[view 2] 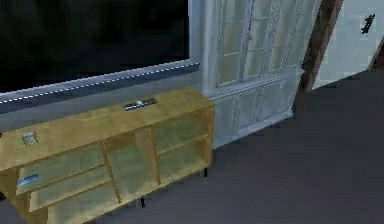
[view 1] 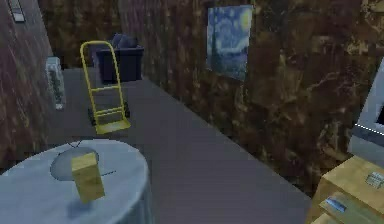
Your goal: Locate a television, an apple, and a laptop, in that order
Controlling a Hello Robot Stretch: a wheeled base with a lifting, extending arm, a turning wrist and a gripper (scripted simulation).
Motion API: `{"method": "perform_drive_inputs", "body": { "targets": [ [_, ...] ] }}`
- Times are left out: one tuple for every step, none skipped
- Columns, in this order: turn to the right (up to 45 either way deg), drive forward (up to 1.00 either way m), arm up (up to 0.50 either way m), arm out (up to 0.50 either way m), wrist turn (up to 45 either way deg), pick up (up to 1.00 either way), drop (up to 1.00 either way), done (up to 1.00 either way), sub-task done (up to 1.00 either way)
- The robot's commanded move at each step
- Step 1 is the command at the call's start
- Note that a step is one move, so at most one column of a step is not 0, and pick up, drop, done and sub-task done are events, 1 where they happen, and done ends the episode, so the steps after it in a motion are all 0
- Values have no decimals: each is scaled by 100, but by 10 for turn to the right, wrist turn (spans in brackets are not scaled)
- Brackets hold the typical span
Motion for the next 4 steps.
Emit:
{"method": "perform_drive_inputs", "body": {
  "targets": [
    [450,0,0,0,0,0,0,0,0],
    [150,0,0,0,0,0,0,0,0],
    [0,30,0,0,0,0,0,0,0],
    [90,0,0,0,0,0,0,0,0]
  ]
}}
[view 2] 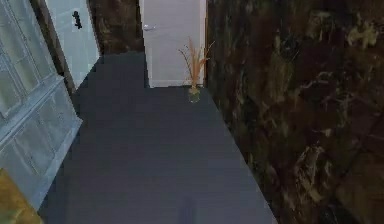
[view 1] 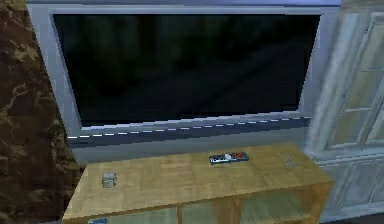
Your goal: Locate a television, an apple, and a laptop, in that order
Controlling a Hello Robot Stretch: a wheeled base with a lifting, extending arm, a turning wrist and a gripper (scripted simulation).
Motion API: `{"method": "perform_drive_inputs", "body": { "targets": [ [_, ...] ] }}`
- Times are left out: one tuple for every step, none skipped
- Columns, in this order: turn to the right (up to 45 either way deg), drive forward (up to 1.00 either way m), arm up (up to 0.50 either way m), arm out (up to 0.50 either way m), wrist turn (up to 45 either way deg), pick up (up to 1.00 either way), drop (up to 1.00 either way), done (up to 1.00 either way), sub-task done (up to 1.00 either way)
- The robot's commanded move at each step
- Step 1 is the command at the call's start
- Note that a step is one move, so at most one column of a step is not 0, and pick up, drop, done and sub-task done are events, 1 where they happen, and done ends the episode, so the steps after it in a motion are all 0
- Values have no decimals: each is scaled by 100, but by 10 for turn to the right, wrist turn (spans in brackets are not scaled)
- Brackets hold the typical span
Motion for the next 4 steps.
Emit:
{"method": "perform_drive_inputs", "body": {
  "targets": [
    [0,0,0,0,0,0,0,0,100],
    [450,0,0,0,0,0,0,0,0],
    [240,0,0,0,0,0,0,0,0],
    [30,0,0,0,0,0,0,0,0]
  ]
}}
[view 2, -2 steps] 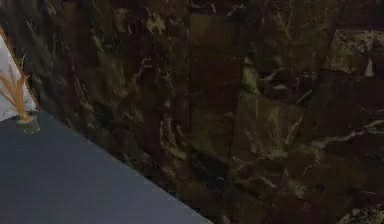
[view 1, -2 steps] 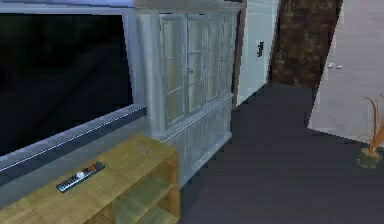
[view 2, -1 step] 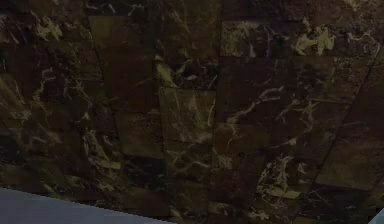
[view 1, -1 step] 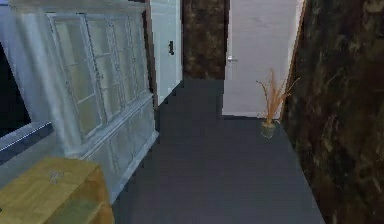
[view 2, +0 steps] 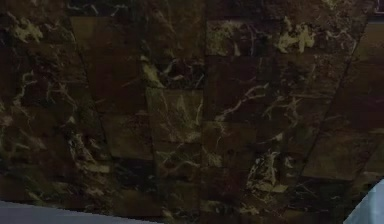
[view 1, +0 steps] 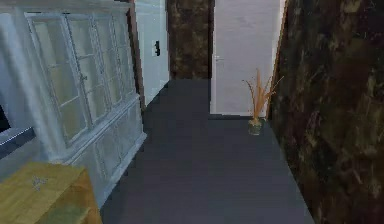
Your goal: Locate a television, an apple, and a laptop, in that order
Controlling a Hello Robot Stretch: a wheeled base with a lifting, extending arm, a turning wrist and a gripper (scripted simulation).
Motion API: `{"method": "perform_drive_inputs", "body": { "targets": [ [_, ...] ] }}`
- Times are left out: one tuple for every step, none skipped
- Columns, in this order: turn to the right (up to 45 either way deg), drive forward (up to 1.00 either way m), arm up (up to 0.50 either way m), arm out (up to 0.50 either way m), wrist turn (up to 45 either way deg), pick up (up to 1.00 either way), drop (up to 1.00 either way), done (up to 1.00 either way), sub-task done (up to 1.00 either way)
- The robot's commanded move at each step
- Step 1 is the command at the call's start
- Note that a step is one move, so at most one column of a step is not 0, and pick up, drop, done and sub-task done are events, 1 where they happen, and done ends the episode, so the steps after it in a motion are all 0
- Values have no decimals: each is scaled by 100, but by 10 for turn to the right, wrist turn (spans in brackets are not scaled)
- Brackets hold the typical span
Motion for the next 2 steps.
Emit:
{"method": "perform_drive_inputs", "body": {
  "targets": [
    [0,100,0,0,0,0,0,0,0],
    [-60,0,0,0,0,0,0,0,0]
  ]
}}
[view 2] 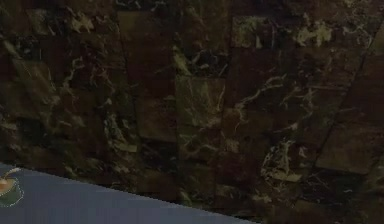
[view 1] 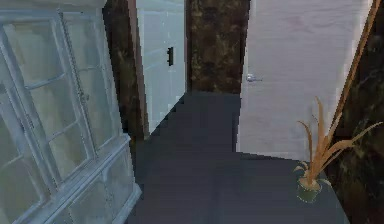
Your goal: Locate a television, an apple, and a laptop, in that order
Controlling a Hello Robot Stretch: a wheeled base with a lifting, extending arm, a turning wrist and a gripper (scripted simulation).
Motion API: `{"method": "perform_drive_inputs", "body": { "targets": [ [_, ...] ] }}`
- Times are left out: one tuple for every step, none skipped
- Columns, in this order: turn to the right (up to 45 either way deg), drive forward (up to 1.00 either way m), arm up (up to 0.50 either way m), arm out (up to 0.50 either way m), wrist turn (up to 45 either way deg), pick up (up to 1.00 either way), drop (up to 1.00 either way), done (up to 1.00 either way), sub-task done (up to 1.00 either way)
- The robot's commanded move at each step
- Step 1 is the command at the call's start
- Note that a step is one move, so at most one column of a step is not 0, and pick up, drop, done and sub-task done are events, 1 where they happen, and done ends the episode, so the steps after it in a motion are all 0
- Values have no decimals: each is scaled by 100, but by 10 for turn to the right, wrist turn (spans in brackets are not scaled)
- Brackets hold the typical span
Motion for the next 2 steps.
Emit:
{"method": "perform_drive_inputs", "body": {
  "targets": [
    [0,5,0,0,0,0,0,0,0],
    [60,0,0,0,0,0,0,0,0]
  ]
}}
